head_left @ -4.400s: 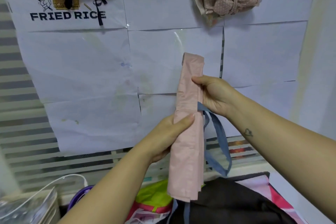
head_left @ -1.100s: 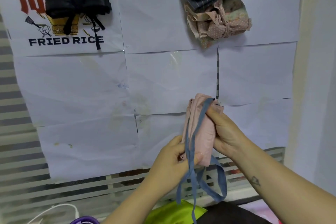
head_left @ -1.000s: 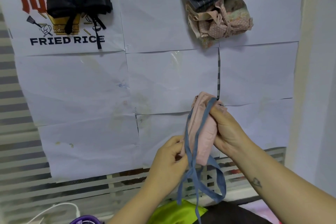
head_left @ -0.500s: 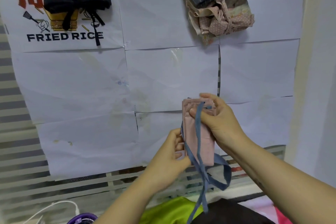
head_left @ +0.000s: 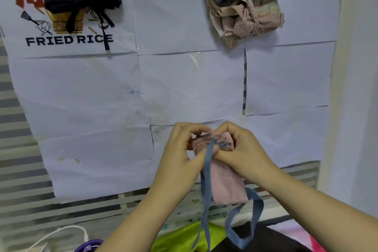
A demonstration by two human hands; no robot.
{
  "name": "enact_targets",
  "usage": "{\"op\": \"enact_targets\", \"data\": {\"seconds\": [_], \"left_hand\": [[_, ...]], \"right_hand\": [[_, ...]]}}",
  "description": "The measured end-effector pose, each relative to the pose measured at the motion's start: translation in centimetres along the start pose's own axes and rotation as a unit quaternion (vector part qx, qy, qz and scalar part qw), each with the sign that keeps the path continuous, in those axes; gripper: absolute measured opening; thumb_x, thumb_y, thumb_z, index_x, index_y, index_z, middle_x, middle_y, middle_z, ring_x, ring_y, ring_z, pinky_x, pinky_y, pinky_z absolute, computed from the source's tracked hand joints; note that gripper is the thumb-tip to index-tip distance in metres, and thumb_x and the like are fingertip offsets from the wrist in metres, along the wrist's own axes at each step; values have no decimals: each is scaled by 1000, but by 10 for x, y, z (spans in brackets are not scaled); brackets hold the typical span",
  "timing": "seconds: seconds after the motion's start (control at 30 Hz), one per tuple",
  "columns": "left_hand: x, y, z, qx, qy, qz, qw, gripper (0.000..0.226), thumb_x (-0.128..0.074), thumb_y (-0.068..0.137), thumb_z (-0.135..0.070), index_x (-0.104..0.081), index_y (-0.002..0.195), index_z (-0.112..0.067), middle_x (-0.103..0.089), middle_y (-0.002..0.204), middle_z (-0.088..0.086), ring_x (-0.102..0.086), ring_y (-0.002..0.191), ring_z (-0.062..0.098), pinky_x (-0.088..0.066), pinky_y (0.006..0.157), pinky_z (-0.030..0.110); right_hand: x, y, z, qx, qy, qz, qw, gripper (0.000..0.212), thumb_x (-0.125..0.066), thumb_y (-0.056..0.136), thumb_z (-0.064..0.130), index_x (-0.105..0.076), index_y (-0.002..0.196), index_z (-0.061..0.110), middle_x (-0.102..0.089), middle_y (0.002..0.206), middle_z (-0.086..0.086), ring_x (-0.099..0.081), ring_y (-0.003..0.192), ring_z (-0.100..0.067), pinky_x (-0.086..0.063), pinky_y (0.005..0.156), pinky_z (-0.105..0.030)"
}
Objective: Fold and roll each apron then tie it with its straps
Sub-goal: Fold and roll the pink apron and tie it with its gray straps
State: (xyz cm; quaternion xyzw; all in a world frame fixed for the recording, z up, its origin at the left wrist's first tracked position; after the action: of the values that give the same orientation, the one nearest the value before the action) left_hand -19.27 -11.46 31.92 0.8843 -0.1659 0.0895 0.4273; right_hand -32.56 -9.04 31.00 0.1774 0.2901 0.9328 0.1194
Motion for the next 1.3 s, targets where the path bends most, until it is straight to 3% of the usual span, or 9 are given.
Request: {"op": "enact_targets", "data": {"seconds": [0.13, 0.37, 0.47, 0.57, 0.7, 0.83, 1.0, 1.2, 1.3], "left_hand": [[18, 20, -18, -19, 59, -28, 998, 23, -67, 85, -14, -66, 72, -33, -58, 80, -8, -52, 68, -3, -39, 64, 8], [21, 37, -27, 25, 77, 63, 995, 15, -61, 90, -28, -66, 77, -32, -61, 65, -24, -58, 61, -4, -42, 58, 8], [26, 31, -14, 38, 74, 43, 996, 8, -58, 91, -33, -65, 87, -36, -64, 78, -26, -59, 74, -4, -48, 68, 12], [13, 18, 11, 105, -18, 131, 986, 19, -58, 89, -46, -60, 106, -39, -66, 101, -17, -63, 96, 7, -51, 89, 24], [-17, -6, 17, 128, -92, 225, 962, 32, -57, 91, -22, -55, 123, -20, -67, 112, -11, -65, 100, 1, -49, 82, 16], [-21, -8, 18, 90, -13, 135, 987, 23, -55, 95, -22, -59, 113, -36, -68, 108, -17, -61, 100, -8, -48, 83, 13], [-10, -5, 22, 66, 41, 96, 992, 24, -59, 92, -19, -58, 100, -42, -63, 97, -30, -56, 90, -20, -41, 70, 1], [2, -5, 33, 84, -33, 24, 996, 44, -59, 92, -11, -41, 118, -43, -65, 110, -19, -61, 100, -7, -45, 83, 10], [3, -7, 31, 64, -25, -2, 998, 40, -56, 93, -13, -38, 113, -43, -67, 104, -16, -64, 92, -4, -45, 76, 10]], "right_hand": [[-7, -8, 5, 22, -58, 32, 998, 25, -84, 69, 19, -65, 85, 18, -71, 82, 9, -66, 76, -1, -52, 70, -20], [-15, -12, -4, 32, -103, 54, 993, 23, -82, 72, 21, -64, 86, 24, -69, 84, 11, -64, 76, -3, -48, 65, -16], [-6, -8, -2, 4, -43, 17, 999, 25, -83, 70, 15, -65, 87, 16, -72, 86, 2, -68, 79, -11, -55, 71, -26], [1, -3, 1, -13, 53, -10, 998, 33, -83, 60, 18, -63, 84, 8, -73, 81, -4, -68, 75, -14, -54, 70, -25], [2, 0, 1, -25, 170, -27, 985, 21, -75, 63, 13, -63, 80, 10, -71, 76, -2, -66, 72, -13, -55, 67, -23], [-1, 2, 0, -21, 169, -34, 985, 17, -73, 75, 9, -62, 87, 6, -70, 77, 2, -67, 73, -9, -53, 67, -21], [22, 2, 0, 5, 177, -103, 979, 29, -62, 83, 53, -74, 84, 27, -67, 77, 16, -54, 68, -2, -44, 68, -19], [33, 9, -15, -124, 430, -95, 889, 53, -37, 96, 39, -74, 70, 10, -61, 58, -5, -48, 46, -11, -45, 51, -19], [34, 6, -13, -79, 248, -44, 965, 49, -35, 95, 42, -66, 85, 5, -54, 54, -7, -50, 56, -17, -47, 62, -23]]}}
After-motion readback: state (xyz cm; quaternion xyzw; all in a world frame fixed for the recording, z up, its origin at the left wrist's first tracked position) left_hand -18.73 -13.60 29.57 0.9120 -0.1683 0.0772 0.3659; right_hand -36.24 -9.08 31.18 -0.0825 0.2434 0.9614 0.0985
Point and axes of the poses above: each hand's wrist, its own y-axis towards the middle knuckle, its own x-axis out of the back of the hand, z = x × y, the point moved 6 cm from there along y, towards the middle knuckle
